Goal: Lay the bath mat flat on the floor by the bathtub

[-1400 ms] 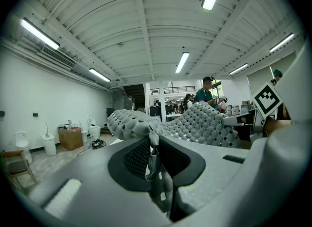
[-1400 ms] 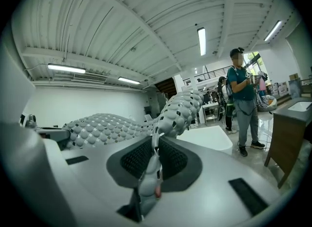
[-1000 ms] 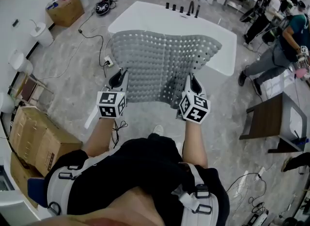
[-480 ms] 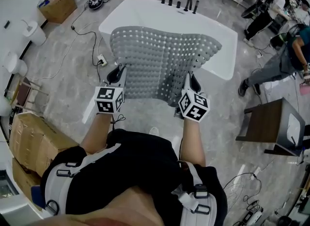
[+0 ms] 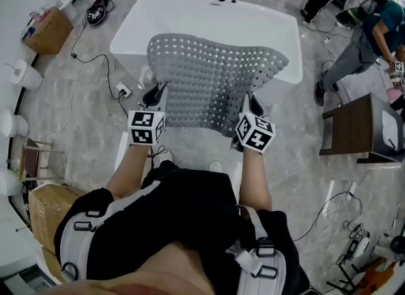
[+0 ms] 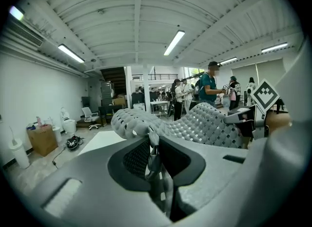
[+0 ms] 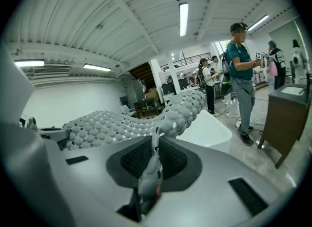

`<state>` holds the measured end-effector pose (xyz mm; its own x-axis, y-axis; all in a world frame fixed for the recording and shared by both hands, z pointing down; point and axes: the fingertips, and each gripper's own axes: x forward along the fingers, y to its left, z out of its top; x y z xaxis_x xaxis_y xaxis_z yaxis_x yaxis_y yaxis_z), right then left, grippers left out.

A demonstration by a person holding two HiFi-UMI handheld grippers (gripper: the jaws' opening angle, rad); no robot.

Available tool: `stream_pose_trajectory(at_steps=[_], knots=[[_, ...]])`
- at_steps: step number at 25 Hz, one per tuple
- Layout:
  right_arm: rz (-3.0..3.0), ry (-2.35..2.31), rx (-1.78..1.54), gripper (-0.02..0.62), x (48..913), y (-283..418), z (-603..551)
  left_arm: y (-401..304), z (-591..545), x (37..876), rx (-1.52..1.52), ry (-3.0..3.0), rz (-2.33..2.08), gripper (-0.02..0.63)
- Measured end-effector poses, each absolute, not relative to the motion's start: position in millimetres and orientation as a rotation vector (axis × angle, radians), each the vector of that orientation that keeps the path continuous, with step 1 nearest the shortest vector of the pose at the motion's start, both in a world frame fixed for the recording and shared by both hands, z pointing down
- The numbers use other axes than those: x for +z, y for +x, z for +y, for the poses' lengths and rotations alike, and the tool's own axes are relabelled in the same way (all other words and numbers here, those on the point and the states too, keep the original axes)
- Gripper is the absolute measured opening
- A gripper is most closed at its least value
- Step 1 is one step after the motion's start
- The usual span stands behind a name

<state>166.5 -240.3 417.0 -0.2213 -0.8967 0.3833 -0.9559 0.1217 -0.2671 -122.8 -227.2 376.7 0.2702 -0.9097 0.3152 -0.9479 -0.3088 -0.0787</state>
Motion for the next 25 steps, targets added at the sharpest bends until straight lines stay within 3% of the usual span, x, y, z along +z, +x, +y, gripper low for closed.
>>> stream_pose_trajectory(at_steps=[9, 14, 25], knots=[[-2.054, 1.983, 0.807, 0.048, 460.0, 137.5, -240.9, -174.4, -265.9, 417.3, 0.514, 2.424, -1.535, 0.061], [-1.961, 1.957, 0.859, 0.049, 487.9, 143.3, -242.9, -169.3, -283.0, 456.4, 0.596, 2.388, -1.426, 0.061], [-1.782, 1.798, 1.031, 0.049, 646.1, 159.3, -269.0, -168.9, -305.0, 635.1, 0.788, 2.119, -1.323, 0.063]])
